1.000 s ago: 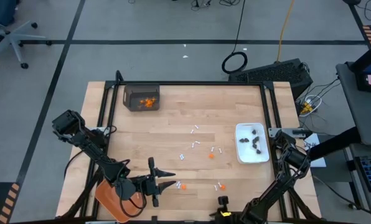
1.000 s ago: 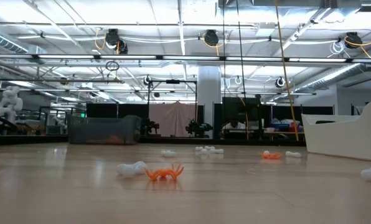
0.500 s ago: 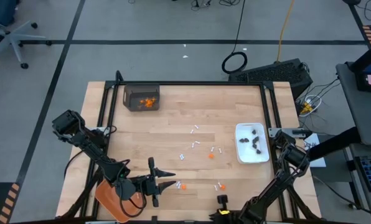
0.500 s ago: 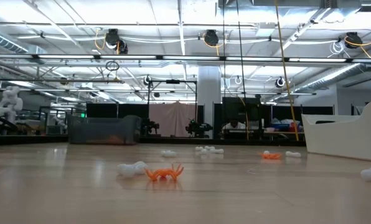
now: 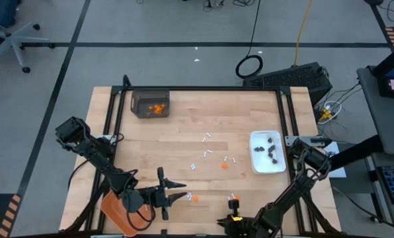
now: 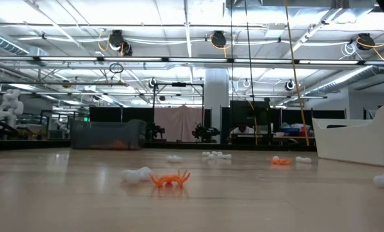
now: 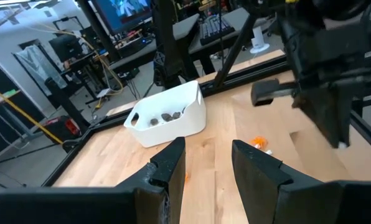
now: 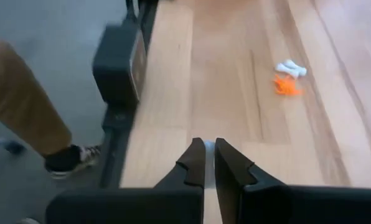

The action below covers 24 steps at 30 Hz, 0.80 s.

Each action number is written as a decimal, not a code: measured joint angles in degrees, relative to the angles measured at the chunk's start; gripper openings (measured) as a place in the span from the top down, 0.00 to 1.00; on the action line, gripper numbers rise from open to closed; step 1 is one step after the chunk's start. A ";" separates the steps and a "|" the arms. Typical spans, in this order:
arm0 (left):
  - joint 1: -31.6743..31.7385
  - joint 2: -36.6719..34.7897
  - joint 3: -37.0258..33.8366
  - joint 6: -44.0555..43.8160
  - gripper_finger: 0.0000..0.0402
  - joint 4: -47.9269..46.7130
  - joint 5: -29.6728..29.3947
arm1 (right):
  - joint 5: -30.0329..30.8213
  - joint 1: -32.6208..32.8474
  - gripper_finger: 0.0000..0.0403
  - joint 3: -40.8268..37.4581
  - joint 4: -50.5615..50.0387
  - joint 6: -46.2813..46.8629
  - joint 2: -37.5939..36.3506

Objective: Sort Halloween decoration
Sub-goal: Put the white bone toy into the orange bin

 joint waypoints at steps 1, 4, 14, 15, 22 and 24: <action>-0.05 0.00 0.00 -0.02 0.68 0.19 -0.23 | -0.04 -0.36 1.00 0.02 0.50 -0.29 -0.30; -0.42 -0.02 -0.01 -1.94 0.68 -0.20 -0.44 | 0.10 -1.78 1.00 0.00 3.56 -2.07 -0.83; -5.05 -3.77 -0.04 -4.55 0.68 -1.44 -3.31 | -0.17 -9.34 1.00 0.11 35.61 -14.54 2.82; -5.73 -4.62 -0.04 -4.55 0.68 -2.39 -3.33 | -0.58 -10.40 1.00 0.11 38.28 -15.35 3.47; -9.01 -9.90 -0.02 -4.57 0.68 -8.23 -8.29 | -8.32 -16.52 1.00 0.13 51.66 -17.32 7.58; -9.51 -10.88 -0.02 -4.93 0.68 -9.45 -8.71 | -11.39 -18.21 1.00 0.18 56.56 -17.46 8.95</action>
